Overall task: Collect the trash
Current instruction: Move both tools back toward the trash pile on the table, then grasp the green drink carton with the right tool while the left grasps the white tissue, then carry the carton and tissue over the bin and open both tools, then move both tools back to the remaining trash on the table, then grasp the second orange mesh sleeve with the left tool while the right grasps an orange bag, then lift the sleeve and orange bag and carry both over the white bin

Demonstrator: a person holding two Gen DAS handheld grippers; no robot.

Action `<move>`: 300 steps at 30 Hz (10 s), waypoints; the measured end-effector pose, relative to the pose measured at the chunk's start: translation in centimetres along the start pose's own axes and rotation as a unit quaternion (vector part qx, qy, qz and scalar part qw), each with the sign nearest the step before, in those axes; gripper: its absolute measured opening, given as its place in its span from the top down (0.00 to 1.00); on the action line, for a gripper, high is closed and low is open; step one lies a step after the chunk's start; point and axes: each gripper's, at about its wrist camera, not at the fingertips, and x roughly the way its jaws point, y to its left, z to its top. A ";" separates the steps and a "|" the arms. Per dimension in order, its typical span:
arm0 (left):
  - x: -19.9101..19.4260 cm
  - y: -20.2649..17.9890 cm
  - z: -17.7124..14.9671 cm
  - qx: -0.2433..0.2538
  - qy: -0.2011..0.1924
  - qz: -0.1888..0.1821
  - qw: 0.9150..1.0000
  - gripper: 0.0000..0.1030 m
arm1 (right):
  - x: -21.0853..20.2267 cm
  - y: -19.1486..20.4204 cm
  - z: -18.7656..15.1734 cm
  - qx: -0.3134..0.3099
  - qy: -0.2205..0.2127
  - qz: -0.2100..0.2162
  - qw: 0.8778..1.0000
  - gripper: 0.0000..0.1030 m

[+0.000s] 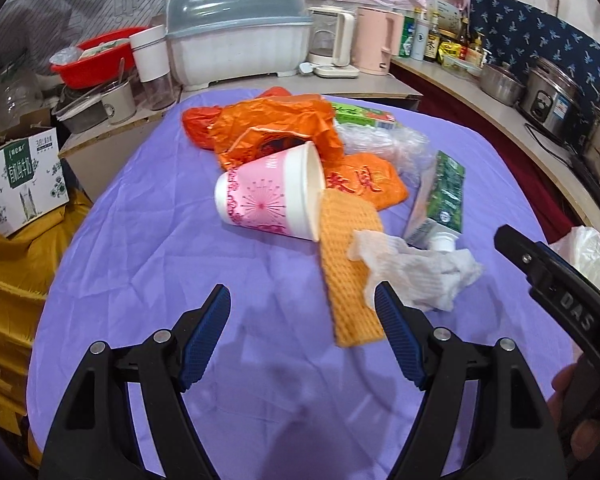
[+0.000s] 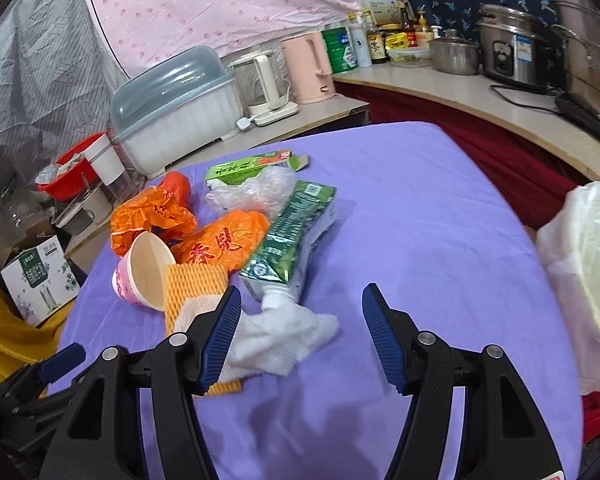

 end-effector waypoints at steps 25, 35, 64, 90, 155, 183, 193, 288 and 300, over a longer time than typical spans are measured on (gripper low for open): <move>2.3 0.9 1.4 -0.010 -0.002 0.010 1.000 0.31 | 6.7 -0.1 0.9 0.006 0.028 -0.029 0.999 0.56; 2.6 -5.5 0.7 0.037 0.005 -0.039 0.999 0.30 | -1.1 -6.3 -0.5 0.021 -0.009 -0.065 0.998 0.56; 2.1 -12.5 0.1 0.080 0.005 -0.059 0.995 0.94 | -7.6 -9.6 -3.1 0.046 -0.030 -0.051 0.997 0.56; -9.1 -26.2 0.2 0.168 -0.065 -0.169 0.969 0.94 | -19.1 -19.1 -2.7 0.100 -0.128 -0.111 0.980 0.56; -6.9 -27.6 2.0 0.136 -0.068 -0.158 0.976 0.46 | -18.3 -21.7 -0.9 0.111 -0.130 -0.136 0.976 0.38; 1.8 -4.0 1.3 -0.016 0.022 -0.006 1.000 0.43 | -8.4 -5.2 -1.4 0.013 -0.045 -0.041 0.998 0.38; 6.0 -2.3 0.6 -0.032 0.062 -0.017 0.997 0.46 | -4.1 -2.6 -2.1 -0.003 -0.008 -0.024 1.000 0.38; -11.7 -11.1 8.4 0.052 -0.126 -0.110 0.985 0.90 | -12.5 -8.1 9.4 0.040 -0.138 -0.030 0.989 0.82; -13.9 -24.9 3.7 0.140 -0.103 -0.186 0.967 0.90 | -22.0 -22.7 4.6 0.127 -0.172 -0.119 0.970 0.82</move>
